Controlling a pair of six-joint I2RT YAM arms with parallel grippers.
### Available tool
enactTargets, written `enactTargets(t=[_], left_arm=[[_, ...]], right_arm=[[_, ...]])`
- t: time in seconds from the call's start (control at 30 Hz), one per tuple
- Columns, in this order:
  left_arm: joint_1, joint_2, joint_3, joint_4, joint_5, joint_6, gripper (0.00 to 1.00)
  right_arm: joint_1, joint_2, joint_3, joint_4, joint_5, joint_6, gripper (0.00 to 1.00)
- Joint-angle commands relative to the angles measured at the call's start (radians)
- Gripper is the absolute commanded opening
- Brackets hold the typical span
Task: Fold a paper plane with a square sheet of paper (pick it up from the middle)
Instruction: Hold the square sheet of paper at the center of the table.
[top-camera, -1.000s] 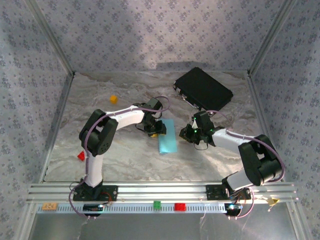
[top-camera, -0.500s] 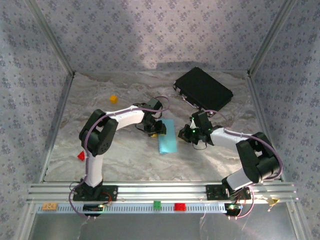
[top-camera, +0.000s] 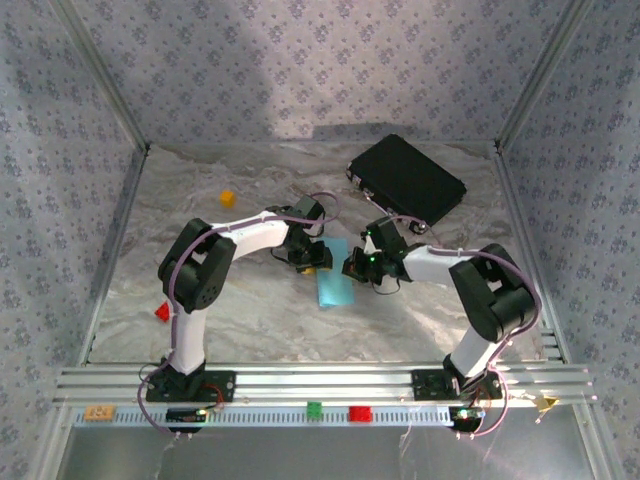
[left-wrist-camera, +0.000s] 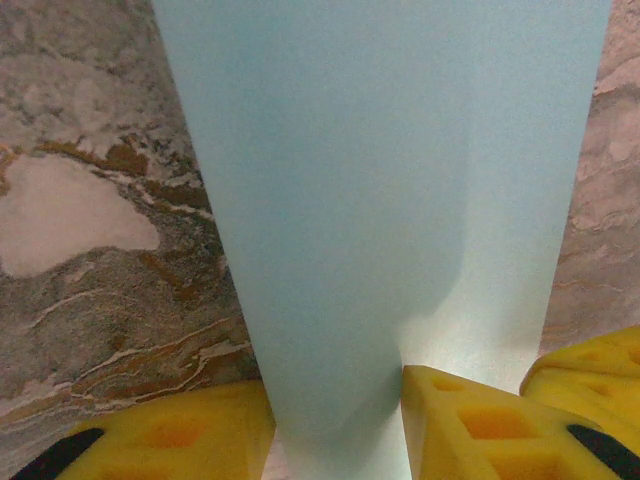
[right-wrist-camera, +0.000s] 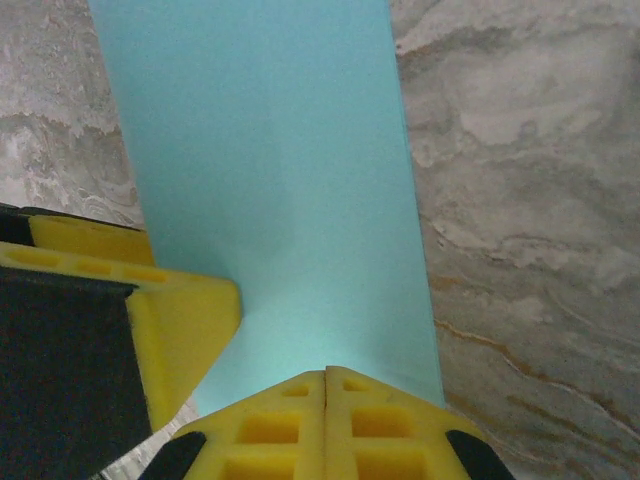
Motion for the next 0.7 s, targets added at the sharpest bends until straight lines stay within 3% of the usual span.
enactTargets(t=[0.0, 0.67], left_arm=[[-0.013, 0.110, -0.047, 0.035, -0.089, 0.019, 0.40], [-0.014, 0.065, -0.042, 0.036, -0.088, 0.013, 0.42]], right_arm=[[0.007, 0.029, 0.044, 0.003, -0.037, -0.036, 0.00], [-0.006, 0.114, -0.012, -0.065, 0.014, -0.064, 0.00]])
